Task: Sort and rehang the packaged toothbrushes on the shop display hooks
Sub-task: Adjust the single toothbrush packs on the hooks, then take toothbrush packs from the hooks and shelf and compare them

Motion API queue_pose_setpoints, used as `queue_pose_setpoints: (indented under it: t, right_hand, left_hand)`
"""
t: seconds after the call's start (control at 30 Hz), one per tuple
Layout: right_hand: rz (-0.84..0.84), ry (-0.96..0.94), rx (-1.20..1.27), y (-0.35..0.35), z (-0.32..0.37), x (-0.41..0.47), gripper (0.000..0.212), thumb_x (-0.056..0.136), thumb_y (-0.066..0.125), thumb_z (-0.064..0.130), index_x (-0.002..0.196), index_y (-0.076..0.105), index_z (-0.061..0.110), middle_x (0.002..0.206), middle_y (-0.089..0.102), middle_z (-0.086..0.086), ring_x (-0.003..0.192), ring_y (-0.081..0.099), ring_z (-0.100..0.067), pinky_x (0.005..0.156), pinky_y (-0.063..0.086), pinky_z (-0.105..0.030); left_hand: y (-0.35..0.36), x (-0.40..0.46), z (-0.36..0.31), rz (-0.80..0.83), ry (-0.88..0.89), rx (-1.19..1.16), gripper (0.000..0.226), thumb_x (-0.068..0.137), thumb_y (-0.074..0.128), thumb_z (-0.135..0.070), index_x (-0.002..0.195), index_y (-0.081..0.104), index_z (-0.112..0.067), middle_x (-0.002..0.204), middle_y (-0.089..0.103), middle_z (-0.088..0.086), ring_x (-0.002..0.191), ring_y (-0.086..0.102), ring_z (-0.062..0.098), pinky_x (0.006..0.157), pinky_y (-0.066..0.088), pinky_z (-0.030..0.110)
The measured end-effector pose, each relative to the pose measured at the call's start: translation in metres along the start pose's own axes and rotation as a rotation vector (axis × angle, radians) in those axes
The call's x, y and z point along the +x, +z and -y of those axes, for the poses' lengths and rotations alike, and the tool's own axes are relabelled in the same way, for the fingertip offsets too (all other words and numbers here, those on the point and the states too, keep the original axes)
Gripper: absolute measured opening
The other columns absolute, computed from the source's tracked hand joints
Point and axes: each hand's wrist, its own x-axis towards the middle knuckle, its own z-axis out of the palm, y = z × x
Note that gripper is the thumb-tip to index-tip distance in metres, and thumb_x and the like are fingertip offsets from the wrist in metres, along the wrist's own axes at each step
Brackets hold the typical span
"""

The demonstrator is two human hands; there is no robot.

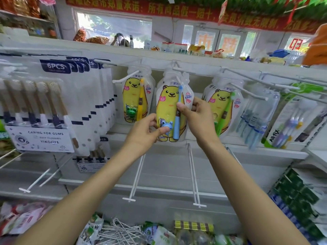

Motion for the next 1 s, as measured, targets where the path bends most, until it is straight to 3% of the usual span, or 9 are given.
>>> queue_pose_setpoints:
  t: [0.07,0.27,0.4,0.47,0.57,0.67,0.77,0.87,1.0]
  right_hand:
    - [-0.023,0.01,-0.024,0.004,-0.006,0.01,0.014,0.092,0.07,0.02,0.101,0.074,0.012,0.092,0.078,-0.004,0.087,0.075,-0.02,0.082,0.06,-0.05]
    - [-0.093,0.017,-0.054,0.01,-0.019,0.025,0.008,0.088,0.072,0.024,0.095,0.075,0.02,0.087,0.078,0.0,0.083,0.075,-0.015,0.08,0.061,-0.046]
    - [-0.091,-0.003,-0.068,0.008,-0.019,0.02,0.007,0.092,0.07,0.021,0.097,0.074,0.017,0.088,0.077,0.003,0.083,0.074,-0.007,0.074,0.06,-0.028]
    - [-0.075,-0.009,-0.127,0.007,-0.019,0.014,0.011,0.094,0.069,0.025,0.098,0.074,0.016,0.088,0.076,0.006,0.081,0.073,-0.003,0.069,0.057,-0.021]
    - [-0.043,0.014,-0.33,0.004,-0.02,0.003,0.029,0.094,0.066,0.04,0.103,0.072,0.013,0.087,0.075,0.004,0.077,0.071,-0.009,0.067,0.059,-0.032]
    - [-0.063,-0.006,-0.623,-0.007,-0.02,-0.016,0.028,0.094,0.066,0.039,0.107,0.069,0.014,0.09,0.072,0.005,0.077,0.064,-0.011,0.063,0.05,-0.025]
    - [-0.061,-0.008,-0.735,-0.02,-0.024,-0.041,0.025,0.095,0.066,0.03,0.114,0.065,0.015,0.098,0.072,0.004,0.084,0.066,-0.014,0.076,0.054,-0.034]
    - [-0.001,-0.086,-0.794,-0.034,-0.029,-0.07,0.023,0.094,0.065,0.026,0.116,0.062,0.019,0.104,0.07,0.006,0.09,0.066,-0.014,0.08,0.056,-0.042]
    - [0.072,-0.165,-0.921,-0.057,-0.024,-0.111,0.031,0.095,0.063,0.024,0.125,0.06,0.017,0.119,0.067,0.001,0.108,0.063,-0.019,0.088,0.053,-0.039]
  left_hand:
    - [0.003,0.012,0.008,-0.034,-0.008,0.045,0.015,0.089,0.073,-0.03,0.099,0.064,-0.028,0.088,0.075,-0.006,0.068,0.069,0.011,0.064,0.057,0.037]
    - [0.011,0.031,0.017,-0.073,0.009,0.132,0.024,0.089,0.072,-0.036,0.107,0.065,-0.023,0.092,0.075,-0.005,0.08,0.07,0.013,0.066,0.055,0.033]
    - [0.011,0.028,0.02,-0.06,0.002,0.163,0.026,0.087,0.067,-0.048,0.106,0.064,-0.03,0.096,0.073,-0.006,0.086,0.07,0.012,0.073,0.061,0.045]
    - [0.006,0.024,0.02,-0.038,-0.027,0.199,0.028,0.09,0.064,-0.052,0.103,0.067,-0.028,0.091,0.073,-0.007,0.078,0.071,0.009,0.073,0.061,0.045]
    - [-0.004,0.014,0.019,0.006,-0.05,0.413,0.035,0.094,0.054,-0.057,0.092,0.072,-0.027,0.08,0.074,-0.009,0.072,0.071,0.01,0.078,0.059,0.039]
    - [-0.014,-0.006,0.019,0.039,-0.063,0.709,0.041,0.098,0.048,-0.056,0.082,0.075,-0.03,0.082,0.075,-0.007,0.083,0.069,0.019,0.082,0.054,0.036]
    - [-0.019,-0.026,0.019,0.041,-0.001,0.776,0.034,0.097,0.051,-0.053,0.1,0.076,-0.03,0.09,0.077,-0.004,0.088,0.07,0.021,0.082,0.055,0.038]
    - [-0.017,-0.045,0.015,0.022,0.137,0.654,0.023,0.095,0.058,-0.044,0.109,0.072,-0.032,0.097,0.074,-0.011,0.09,0.069,0.013,0.083,0.055,0.036]
    - [0.0,-0.065,0.005,0.084,0.318,0.656,0.031,0.094,0.064,-0.035,0.124,0.064,-0.026,0.118,0.067,-0.01,0.111,0.06,0.016,0.091,0.047,0.036]
